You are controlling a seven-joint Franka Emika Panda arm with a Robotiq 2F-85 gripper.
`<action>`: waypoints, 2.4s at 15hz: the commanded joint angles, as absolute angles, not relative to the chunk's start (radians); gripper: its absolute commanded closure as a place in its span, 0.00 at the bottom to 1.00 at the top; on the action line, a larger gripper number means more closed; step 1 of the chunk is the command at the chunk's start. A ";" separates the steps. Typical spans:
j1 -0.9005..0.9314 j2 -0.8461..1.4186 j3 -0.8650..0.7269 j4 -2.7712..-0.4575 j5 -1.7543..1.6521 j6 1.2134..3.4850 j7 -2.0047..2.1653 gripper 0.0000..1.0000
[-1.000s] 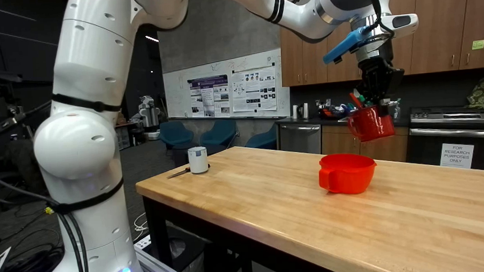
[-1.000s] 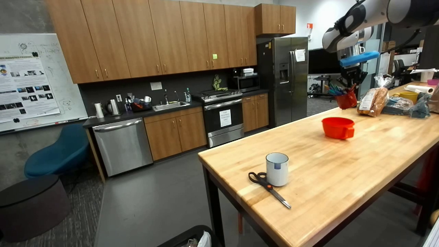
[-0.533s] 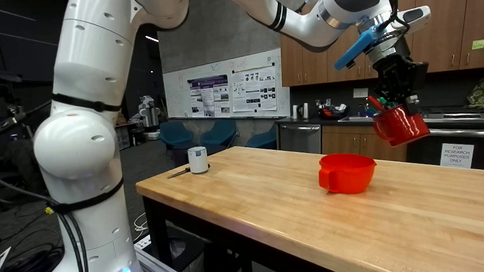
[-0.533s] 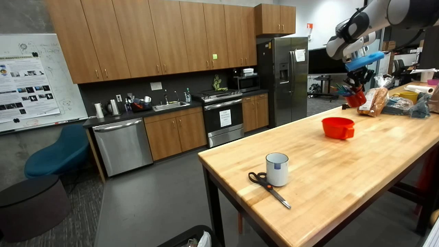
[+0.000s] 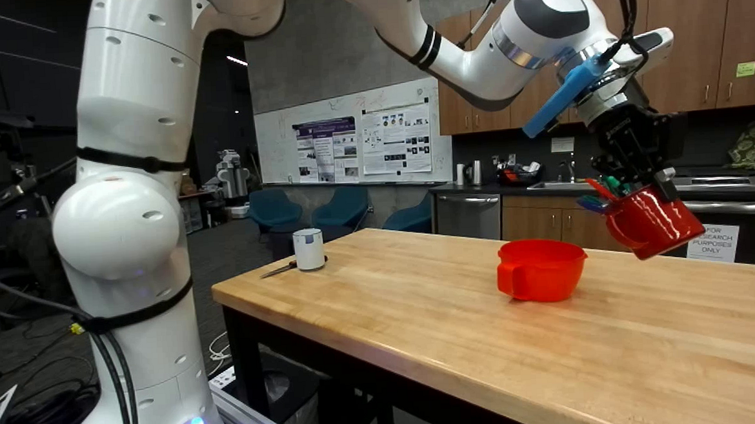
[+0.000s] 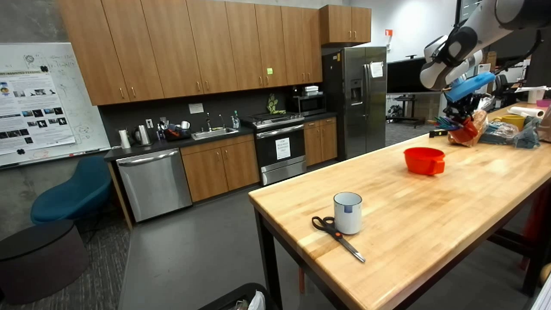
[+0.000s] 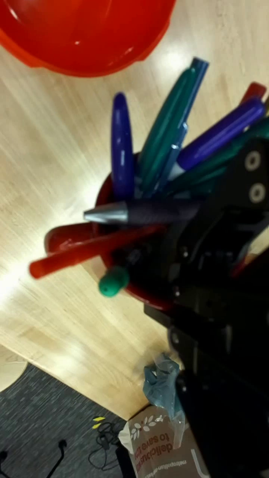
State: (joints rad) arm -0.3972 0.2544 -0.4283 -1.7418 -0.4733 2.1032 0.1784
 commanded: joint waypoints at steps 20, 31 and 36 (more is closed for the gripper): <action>-0.335 -0.097 -0.339 -2.213 -0.899 2.343 0.520 0.98; -0.324 -0.152 -0.289 -2.295 -1.183 2.330 0.828 0.98; -0.305 -0.158 -0.264 -2.331 -1.288 2.314 0.964 0.98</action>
